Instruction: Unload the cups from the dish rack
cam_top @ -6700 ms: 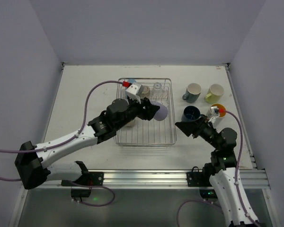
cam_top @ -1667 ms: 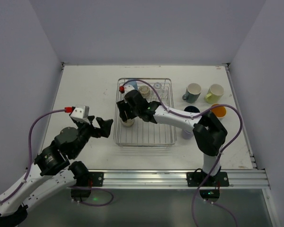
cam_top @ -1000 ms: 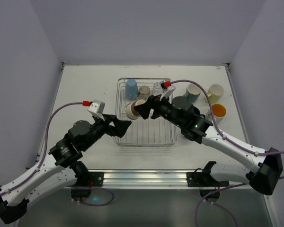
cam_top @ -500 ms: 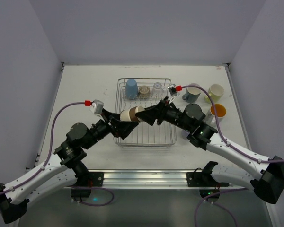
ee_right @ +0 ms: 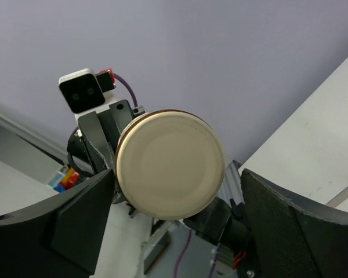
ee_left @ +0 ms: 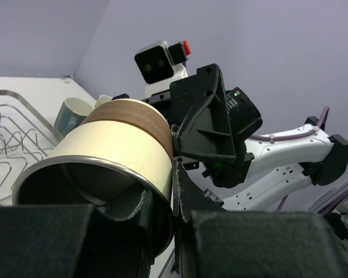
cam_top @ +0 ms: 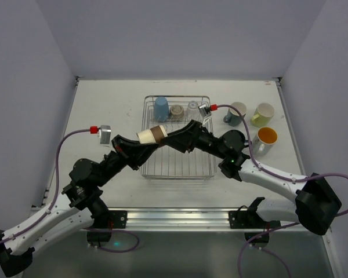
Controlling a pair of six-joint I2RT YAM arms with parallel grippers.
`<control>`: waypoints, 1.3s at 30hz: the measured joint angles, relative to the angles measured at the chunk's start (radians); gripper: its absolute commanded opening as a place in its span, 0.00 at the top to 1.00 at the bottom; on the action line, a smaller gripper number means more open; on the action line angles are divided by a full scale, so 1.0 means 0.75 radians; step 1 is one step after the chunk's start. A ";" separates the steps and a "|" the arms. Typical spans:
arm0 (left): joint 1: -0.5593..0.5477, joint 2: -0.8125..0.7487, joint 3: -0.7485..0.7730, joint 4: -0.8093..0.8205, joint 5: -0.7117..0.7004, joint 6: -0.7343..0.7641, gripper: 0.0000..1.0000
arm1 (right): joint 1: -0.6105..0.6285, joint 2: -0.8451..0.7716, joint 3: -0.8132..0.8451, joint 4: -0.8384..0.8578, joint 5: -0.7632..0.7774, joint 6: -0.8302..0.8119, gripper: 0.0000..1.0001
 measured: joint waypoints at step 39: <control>1.132 1.401 0.813 -0.945 -0.362 0.276 1.00 | -0.097 -0.460 -0.124 -1.003 0.263 -0.527 0.01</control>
